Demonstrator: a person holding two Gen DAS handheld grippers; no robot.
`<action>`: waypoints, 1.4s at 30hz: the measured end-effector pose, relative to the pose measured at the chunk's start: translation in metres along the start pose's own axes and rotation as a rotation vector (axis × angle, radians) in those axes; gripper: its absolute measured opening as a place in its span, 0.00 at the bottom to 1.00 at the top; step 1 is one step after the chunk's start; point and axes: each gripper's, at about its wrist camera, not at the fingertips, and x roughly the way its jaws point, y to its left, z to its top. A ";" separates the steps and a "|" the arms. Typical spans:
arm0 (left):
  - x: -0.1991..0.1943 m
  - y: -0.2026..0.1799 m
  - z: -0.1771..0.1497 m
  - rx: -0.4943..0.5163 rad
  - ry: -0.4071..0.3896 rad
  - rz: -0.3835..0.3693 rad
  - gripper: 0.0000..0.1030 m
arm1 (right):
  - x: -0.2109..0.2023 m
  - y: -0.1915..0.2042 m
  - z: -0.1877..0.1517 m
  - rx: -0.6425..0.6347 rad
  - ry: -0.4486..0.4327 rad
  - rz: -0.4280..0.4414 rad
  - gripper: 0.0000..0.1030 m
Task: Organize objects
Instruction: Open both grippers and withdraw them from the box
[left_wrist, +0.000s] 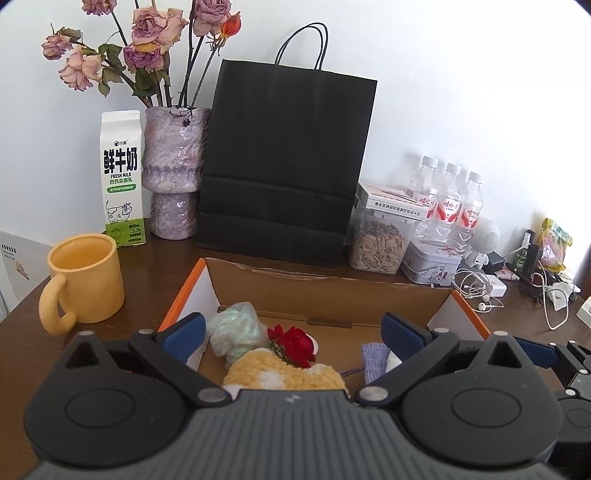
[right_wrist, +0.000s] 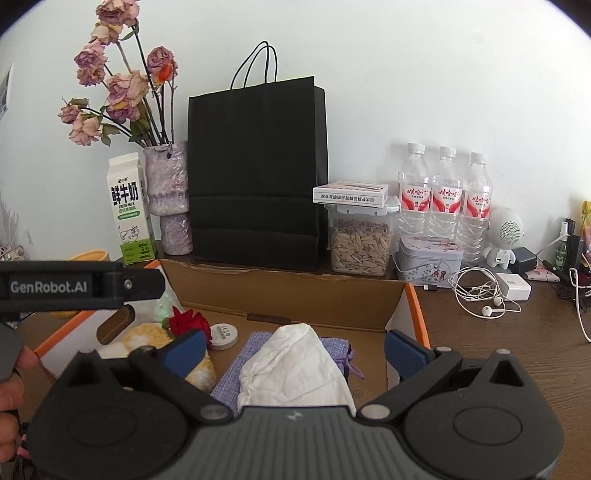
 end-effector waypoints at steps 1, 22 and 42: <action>-0.004 0.001 0.000 0.003 -0.001 0.001 1.00 | -0.005 0.001 -0.001 -0.007 -0.002 -0.001 1.00; -0.070 0.027 -0.028 0.046 0.039 0.022 1.00 | -0.089 -0.002 -0.035 -0.054 0.007 -0.012 1.00; -0.094 0.061 -0.081 0.073 0.172 0.050 1.00 | -0.112 0.020 -0.083 -0.077 0.111 0.055 1.00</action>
